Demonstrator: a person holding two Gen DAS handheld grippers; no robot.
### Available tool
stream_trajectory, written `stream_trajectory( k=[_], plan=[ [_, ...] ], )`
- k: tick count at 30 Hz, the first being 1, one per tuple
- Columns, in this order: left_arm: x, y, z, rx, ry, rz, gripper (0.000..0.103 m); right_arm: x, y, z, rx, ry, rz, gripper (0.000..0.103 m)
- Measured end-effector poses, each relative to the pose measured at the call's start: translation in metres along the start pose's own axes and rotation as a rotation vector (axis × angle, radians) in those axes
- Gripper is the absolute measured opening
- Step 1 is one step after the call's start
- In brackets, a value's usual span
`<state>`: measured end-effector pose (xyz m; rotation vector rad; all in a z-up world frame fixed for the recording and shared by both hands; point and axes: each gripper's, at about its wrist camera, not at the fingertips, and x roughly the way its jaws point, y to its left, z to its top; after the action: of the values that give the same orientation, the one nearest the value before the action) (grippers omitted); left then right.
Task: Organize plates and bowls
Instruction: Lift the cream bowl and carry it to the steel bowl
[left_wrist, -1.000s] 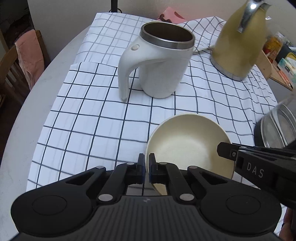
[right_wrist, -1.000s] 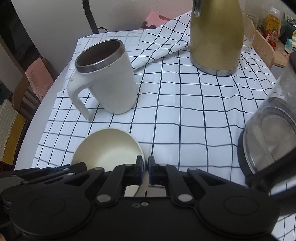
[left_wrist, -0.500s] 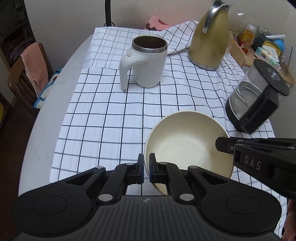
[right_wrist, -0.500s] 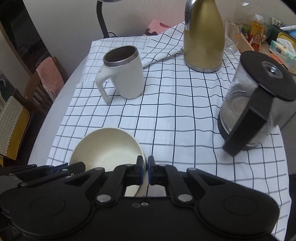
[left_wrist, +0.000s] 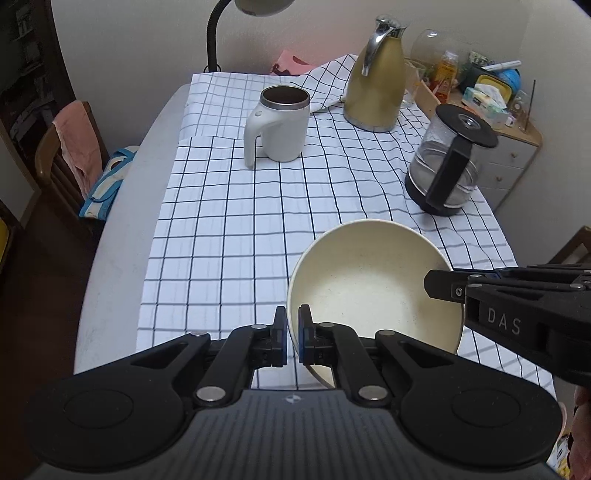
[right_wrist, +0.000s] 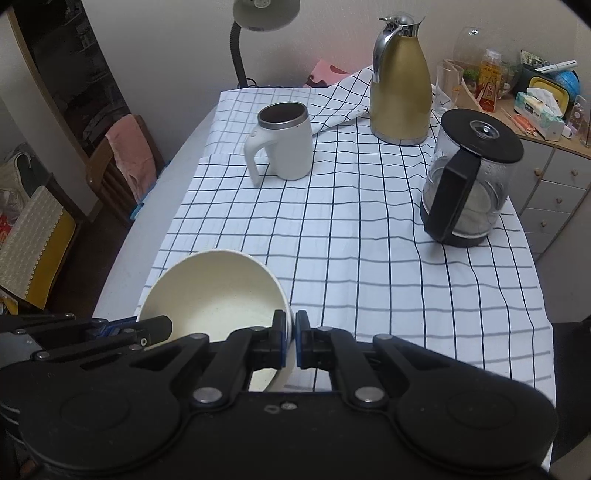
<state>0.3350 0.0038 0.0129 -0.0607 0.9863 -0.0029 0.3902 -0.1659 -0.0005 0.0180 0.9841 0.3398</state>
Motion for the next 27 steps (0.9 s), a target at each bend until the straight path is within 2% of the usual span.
stream_trajectory(
  k=[7,13,21,27],
  plan=[
    [-0.042,0.008,-0.051,0.022,0.003,-0.009,0.004,-0.041,0.027,-0.051,0.011,-0.006,0.005,0.006],
    [-0.059,0.006,-0.098,0.061,0.014,-0.012,0.004,-0.061,0.039,-0.099,0.033,0.012,0.002,0.006],
    [-0.064,0.004,-0.147,0.089,0.065,-0.028,0.004,-0.073,0.046,-0.154,0.062,0.047,-0.012,0.006],
    [-0.054,0.004,-0.176,0.087,0.114,-0.030,0.004,-0.065,0.046,-0.188,0.095,0.086,-0.016,0.006]
  ],
)
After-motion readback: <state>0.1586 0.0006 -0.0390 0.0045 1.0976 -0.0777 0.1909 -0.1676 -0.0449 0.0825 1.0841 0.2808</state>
